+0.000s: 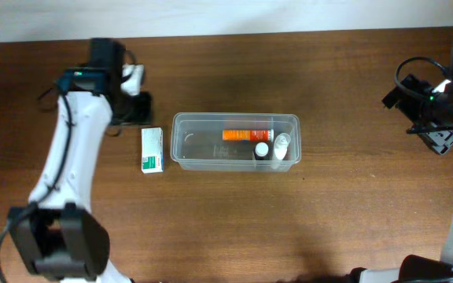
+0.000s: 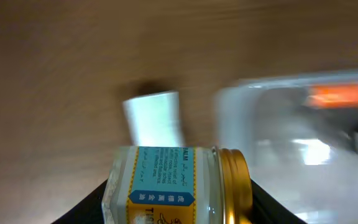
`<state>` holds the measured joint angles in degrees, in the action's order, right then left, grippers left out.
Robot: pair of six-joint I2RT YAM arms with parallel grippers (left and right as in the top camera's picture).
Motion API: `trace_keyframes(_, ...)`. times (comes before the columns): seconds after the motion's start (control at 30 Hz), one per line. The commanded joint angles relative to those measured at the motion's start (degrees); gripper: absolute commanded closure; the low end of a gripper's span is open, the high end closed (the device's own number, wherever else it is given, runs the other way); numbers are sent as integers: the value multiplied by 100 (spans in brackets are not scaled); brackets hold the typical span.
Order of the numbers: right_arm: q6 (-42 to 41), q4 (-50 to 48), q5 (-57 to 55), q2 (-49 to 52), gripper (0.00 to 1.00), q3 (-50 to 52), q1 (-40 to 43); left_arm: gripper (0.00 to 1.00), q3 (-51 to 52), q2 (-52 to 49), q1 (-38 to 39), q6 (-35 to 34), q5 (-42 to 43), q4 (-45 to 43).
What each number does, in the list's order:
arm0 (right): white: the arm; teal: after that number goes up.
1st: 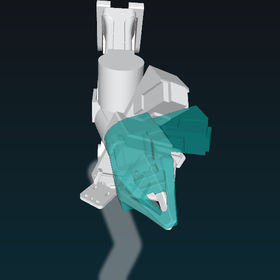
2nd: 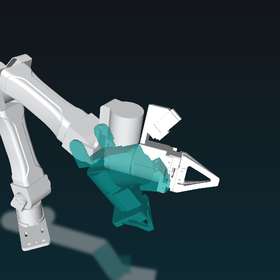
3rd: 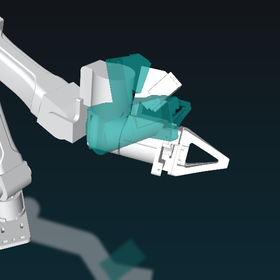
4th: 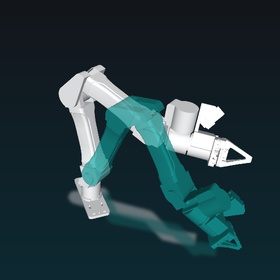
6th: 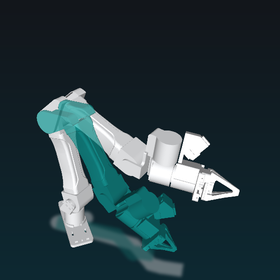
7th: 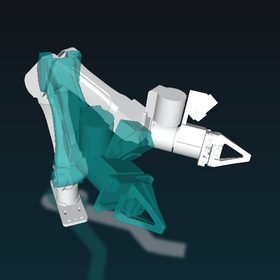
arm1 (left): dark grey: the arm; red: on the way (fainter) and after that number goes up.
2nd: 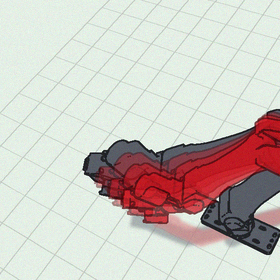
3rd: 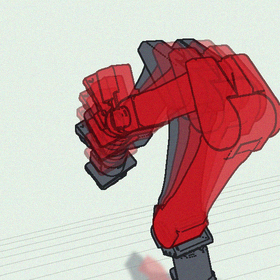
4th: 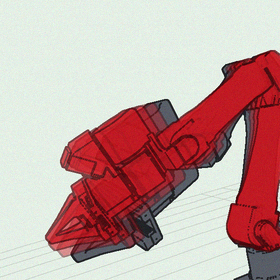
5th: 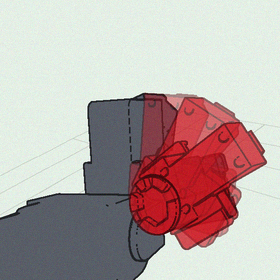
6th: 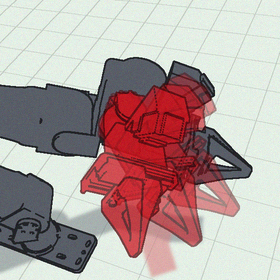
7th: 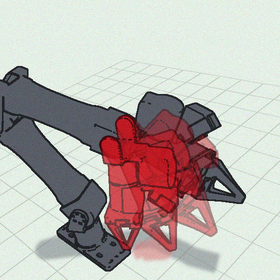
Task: Pack container
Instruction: 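Place the jar into the container near the front, release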
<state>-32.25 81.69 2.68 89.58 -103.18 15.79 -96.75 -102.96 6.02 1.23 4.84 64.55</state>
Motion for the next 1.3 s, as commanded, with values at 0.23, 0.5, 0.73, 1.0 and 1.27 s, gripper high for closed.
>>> trace_keyframes(0.23, 52, -2, 9, 15, 2, -17, 37, 66, -44, -125, 2057, 1001, 273, -249)
trace_keyframes(0.5, 52, -2, 9, 15, 2, -17, 37, 67, -42, -933, 2389, -1091, 267, -586)
trace_keyframes(0.73, 52, -2, 9, 15, 1, -17, 35, 70, -42, -1539, 2420, -2568, 225, -743)
trace_keyframes(1.0, 52, -2, 9, 15, 1, -17, 37, 69, -42, -2087, 2743, -3014, -46, -890)
trace_keyframes(1.27, 52, -2, 9, 15, 1, -17, 37, 68, -42, -2273, 2981, -3108, -199, -1060)
